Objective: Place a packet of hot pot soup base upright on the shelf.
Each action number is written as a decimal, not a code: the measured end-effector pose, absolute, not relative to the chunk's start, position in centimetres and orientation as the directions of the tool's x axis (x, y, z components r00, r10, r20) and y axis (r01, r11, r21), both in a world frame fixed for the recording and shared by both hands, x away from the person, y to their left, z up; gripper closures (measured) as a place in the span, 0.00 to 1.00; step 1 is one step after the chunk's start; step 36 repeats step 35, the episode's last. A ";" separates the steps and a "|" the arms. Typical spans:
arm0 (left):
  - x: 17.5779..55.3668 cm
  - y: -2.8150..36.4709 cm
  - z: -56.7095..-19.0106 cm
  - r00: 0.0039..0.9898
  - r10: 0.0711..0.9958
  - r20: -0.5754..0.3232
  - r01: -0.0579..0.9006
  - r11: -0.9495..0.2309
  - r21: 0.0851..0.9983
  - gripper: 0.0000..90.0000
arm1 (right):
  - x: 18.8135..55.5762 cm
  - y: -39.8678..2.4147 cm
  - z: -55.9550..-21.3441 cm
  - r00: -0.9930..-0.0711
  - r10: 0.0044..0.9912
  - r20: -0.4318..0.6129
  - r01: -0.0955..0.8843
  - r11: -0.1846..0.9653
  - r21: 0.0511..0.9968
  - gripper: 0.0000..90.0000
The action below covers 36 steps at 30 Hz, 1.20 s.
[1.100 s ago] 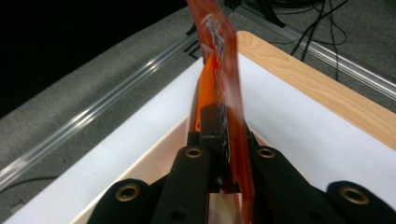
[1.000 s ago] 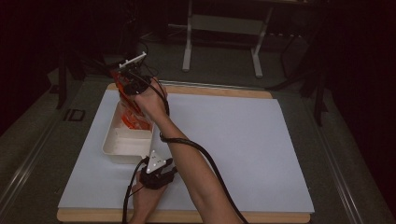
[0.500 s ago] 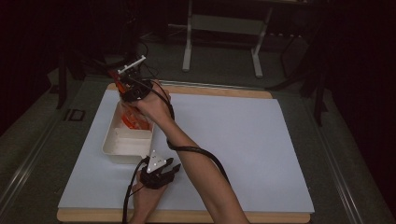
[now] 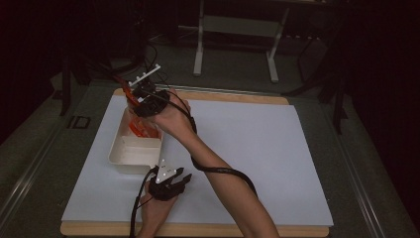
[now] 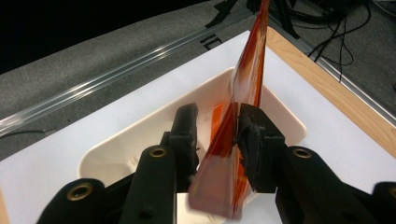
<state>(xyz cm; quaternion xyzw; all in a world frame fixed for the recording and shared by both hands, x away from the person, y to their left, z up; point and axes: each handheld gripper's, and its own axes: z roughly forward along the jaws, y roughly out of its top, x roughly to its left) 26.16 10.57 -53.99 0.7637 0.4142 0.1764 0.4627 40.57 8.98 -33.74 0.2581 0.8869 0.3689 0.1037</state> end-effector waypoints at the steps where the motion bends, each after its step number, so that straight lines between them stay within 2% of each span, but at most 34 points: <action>1: 26.2 10.6 -54.0 0.595 0.796 -0.115 0.470 -0.228 0.853 0.66 | 40.4 8.8 -33.6 -0.848 0.530 0.000 0.374 0.599 0.708 0.75; 11: 26.2 10.5 -54.0 0.593 0.797 -0.114 0.472 -0.230 0.851 0.66 | 38.3 5.6 -32.2 -0.857 0.513 -0.053 0.325 0.618 0.716 0.75; 19: 26.2 10.6 -54.0 0.588 0.800 -0.115 0.478 -0.229 0.848 0.66 | 36.7 2.1 -32.7 -0.863 0.505 -0.033 0.305 0.572 0.761 0.77; 26: 26.3 10.6 -54.0 0.583 0.803 -0.125 0.486 -0.222 0.845 0.66 | 36.7 -2.6 -34.5 -0.820 0.563 0.102 0.394 0.427 0.814 0.79; 29: 26.4 10.7 -54.0 0.578 0.806 -0.130 0.491 -0.216 0.844 0.65 | 36.5 -4.4 -35.9 -0.790 0.601 0.120 0.418 0.385 0.823 0.78; 36: 26.5 10.5 -54.1 0.577 0.808 -0.120 0.496 -0.230 0.837 0.62 | 36.6 -8.9 -39.9 -0.729 0.662 0.173 0.490 0.329 0.807 0.66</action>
